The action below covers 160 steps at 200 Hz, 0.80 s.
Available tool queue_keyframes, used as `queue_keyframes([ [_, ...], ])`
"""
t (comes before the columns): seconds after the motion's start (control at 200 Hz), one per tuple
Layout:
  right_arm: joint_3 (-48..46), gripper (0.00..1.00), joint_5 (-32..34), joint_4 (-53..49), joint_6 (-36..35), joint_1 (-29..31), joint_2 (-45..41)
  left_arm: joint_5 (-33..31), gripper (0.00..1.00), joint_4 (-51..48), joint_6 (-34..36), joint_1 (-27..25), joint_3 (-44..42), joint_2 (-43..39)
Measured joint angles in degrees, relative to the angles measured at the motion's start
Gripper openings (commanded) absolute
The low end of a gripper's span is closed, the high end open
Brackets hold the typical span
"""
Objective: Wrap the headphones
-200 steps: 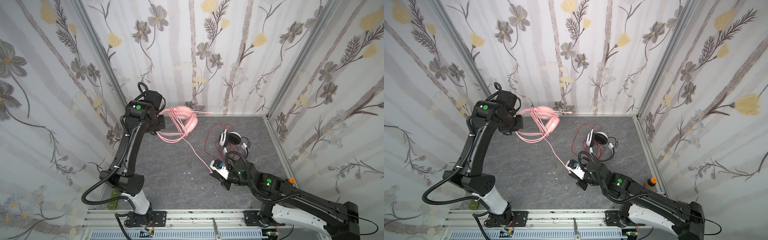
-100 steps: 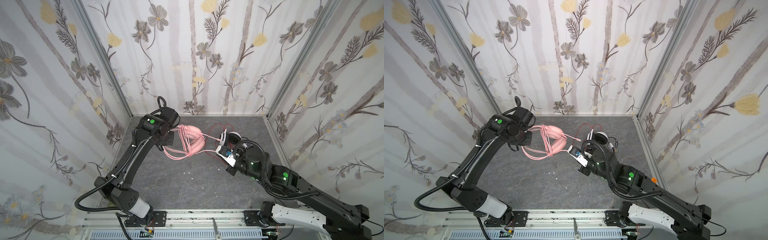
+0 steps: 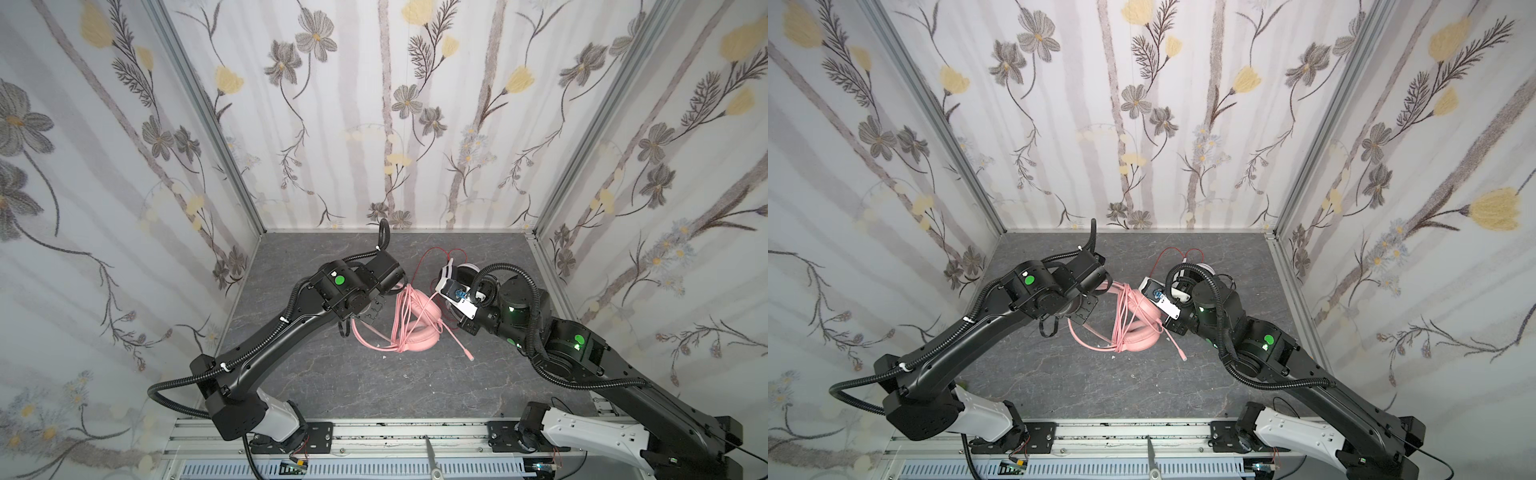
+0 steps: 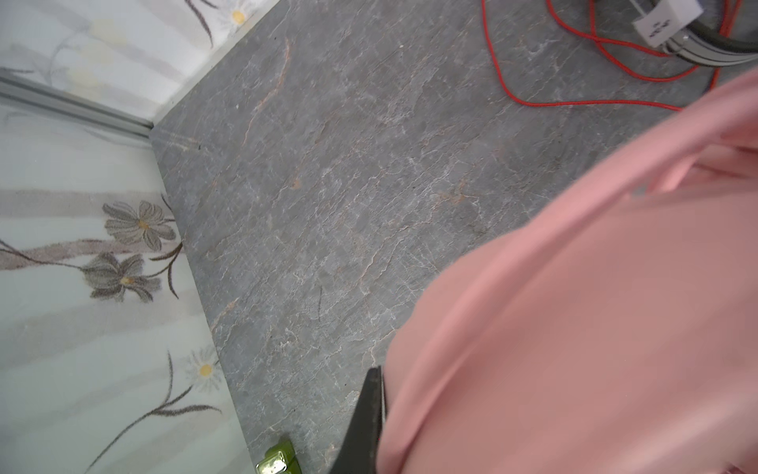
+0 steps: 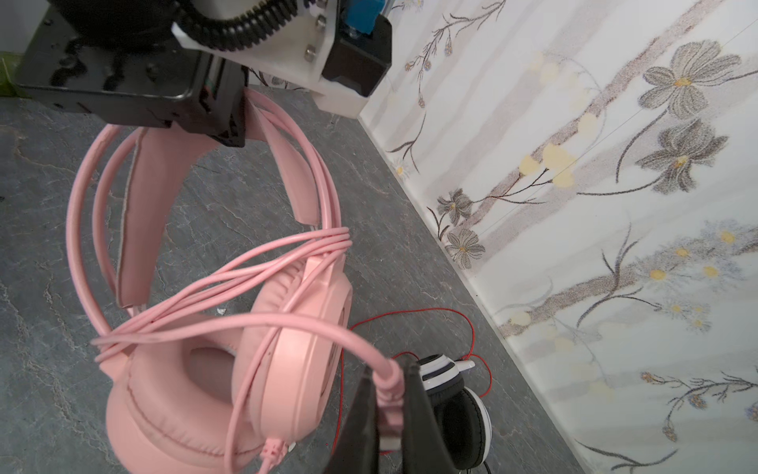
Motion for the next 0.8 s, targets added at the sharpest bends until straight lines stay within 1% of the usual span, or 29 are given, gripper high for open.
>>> queue_keyframes([
  [0.16, -1.51, 0.04, -7.26, 1.01, 0.39, -4.11, 0.70, -0.15, 0.00, 1.57, 2.91, -5.25, -0.42, 0.33],
  [0.25, -2.16, 0.03, -12.59, 1.51, 1.46, -6.71, 1.38, 0.13, 0.00, 2.08, 3.96, -6.78, -0.52, 1.14],
  [0.3, -2.58, 0.04, -14.38, 2.29, 2.40, -8.48, 1.62, 0.37, 0.00, 2.21, 3.93, -7.34, -0.70, 1.29],
  [0.475, -4.92, 0.04, -21.35, 5.07, 5.55, -13.29, 1.84, 0.79, 0.00, 3.23, 3.93, -8.48, -1.27, 1.29],
  [0.575, -6.12, 0.07, -24.26, 6.34, 7.48, -15.58, 2.19, 0.90, 0.00, 3.50, 3.93, -8.57, -1.44, 1.22],
  [0.739, -8.55, 0.09, -29.18, 8.85, 10.64, -18.67, 3.10, 0.92, 0.00, 4.26, 3.96, -8.63, -2.25, 0.13],
  [0.799, -10.14, 0.11, -31.17, 10.16, 11.74, -19.74, 2.99, 1.03, 0.00, 4.48, 3.96, -8.63, -2.47, -0.44],
])
